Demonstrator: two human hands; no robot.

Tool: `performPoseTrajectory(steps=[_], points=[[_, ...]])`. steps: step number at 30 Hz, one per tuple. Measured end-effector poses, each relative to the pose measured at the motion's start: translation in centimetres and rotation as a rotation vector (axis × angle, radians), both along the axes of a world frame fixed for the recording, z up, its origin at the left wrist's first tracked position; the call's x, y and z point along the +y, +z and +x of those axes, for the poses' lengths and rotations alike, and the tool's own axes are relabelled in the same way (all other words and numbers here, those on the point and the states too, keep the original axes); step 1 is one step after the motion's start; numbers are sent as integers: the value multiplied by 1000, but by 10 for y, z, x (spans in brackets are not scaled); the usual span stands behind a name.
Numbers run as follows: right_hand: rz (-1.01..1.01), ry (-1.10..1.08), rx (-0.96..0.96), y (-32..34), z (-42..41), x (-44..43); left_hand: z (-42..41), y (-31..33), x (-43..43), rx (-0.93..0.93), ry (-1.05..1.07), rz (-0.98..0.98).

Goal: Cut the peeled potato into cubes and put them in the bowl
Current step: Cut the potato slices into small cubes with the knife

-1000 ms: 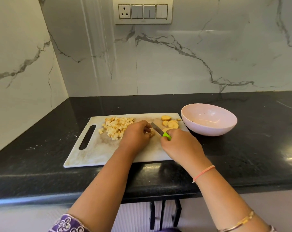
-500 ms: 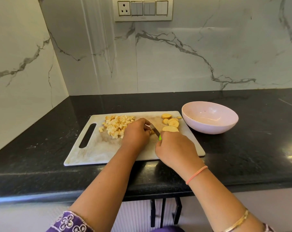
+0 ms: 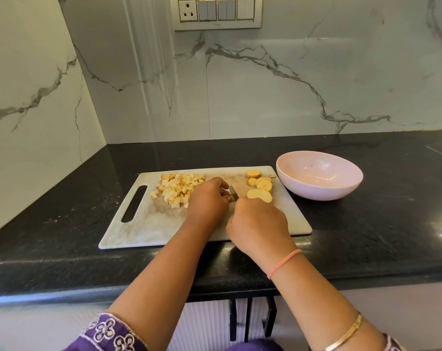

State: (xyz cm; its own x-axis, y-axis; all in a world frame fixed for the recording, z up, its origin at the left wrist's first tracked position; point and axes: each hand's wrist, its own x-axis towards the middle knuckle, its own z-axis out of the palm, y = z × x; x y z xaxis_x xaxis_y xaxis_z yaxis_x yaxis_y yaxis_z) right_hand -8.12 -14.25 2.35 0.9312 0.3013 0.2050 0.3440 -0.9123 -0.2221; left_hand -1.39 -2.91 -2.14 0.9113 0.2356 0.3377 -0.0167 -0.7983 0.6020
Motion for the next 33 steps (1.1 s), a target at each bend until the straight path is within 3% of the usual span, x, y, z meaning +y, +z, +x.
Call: performPoseTrajectory(steps=[13,33], points=[[11,83,-64,-4,-32,1,5,-2,3,2,26,17],[168,-53,44,19,-5,-45,-2,5,-9,-8,-46,23]])
